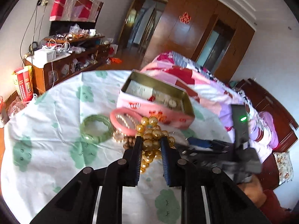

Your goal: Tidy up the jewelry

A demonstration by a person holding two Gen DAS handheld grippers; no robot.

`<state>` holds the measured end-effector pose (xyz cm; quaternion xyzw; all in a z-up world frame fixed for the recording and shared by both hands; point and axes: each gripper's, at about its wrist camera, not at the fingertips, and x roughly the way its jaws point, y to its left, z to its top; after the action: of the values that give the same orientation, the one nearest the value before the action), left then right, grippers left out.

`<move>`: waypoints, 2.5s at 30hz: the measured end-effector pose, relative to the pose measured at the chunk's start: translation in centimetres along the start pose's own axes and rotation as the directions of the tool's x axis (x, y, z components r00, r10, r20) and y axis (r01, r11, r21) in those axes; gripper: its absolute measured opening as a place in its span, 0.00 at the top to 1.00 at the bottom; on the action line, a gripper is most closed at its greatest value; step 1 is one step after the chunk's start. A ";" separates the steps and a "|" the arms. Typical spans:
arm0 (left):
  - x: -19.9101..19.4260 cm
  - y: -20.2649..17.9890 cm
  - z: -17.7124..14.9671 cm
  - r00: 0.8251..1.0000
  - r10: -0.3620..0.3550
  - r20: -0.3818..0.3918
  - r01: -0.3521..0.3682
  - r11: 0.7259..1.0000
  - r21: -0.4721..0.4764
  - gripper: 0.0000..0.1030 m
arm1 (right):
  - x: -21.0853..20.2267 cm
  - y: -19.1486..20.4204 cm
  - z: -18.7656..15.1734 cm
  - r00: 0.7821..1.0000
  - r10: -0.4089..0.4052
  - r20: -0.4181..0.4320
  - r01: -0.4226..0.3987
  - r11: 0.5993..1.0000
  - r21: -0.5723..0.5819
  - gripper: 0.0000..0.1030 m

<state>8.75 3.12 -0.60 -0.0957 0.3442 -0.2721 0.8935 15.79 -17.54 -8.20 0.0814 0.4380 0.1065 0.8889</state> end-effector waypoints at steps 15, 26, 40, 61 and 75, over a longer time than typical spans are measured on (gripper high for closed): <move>-0.3 0.4 0.0 1.000 0.030 0.004 -0.030 1.000 0.008 0.81 | 1.4 2.4 0.1 0.983 -0.180 -0.034 0.173 0.973 -0.151 0.31; -0.6 0.1 1.1 0.998 0.006 0.058 -0.007 1.000 0.009 0.85 | -2.4 0.8 -0.3 0.999 -0.024 0.047 0.026 0.999 -0.023 0.34; 1.1 -0.7 3.0 0.999 0.051 -0.015 -0.047 0.980 0.193 0.66 | -5.5 0.8 3.5 0.966 -0.030 0.259 0.035 0.999 -0.016 0.34; 3.5 -0.9 -3.6 0.965 0.173 -0.196 -0.138 0.974 0.180 0.81 | -5.9 0.0 2.0 0.967 -0.001 0.255 -0.007 1.000 0.030 0.34; 1.5 -1.1 5.9 0.994 0.032 0.101 -0.047 0.988 0.148 0.81 | -6.4 -0.9 5.2 0.936 -0.034 0.352 0.018 0.999 0.047 0.34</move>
<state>13.14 1.29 3.39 -0.0347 0.2801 -0.2744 0.9193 16.28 -20.30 -0.39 0.1125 0.2750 0.0690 0.9523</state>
